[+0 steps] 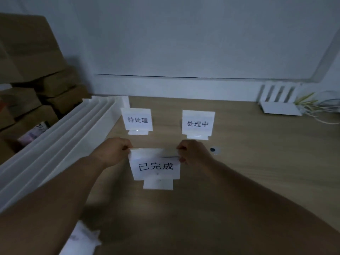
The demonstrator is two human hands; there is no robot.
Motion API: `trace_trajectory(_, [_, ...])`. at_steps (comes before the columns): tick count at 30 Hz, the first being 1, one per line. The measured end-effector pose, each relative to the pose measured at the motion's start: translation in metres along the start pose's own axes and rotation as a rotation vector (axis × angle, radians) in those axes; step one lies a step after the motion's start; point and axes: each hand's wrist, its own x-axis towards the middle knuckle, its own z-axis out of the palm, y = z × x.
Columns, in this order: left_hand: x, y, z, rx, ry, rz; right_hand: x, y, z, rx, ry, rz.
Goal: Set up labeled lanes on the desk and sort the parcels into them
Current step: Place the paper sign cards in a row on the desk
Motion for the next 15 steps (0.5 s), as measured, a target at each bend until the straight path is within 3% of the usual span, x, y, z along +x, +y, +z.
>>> trace_trajectory(15, [0.152, 0.294, 0.138, -0.098, -0.033, 0.110, 0.026, 0.256, -0.235, 0.000, 0.125, 0.113])
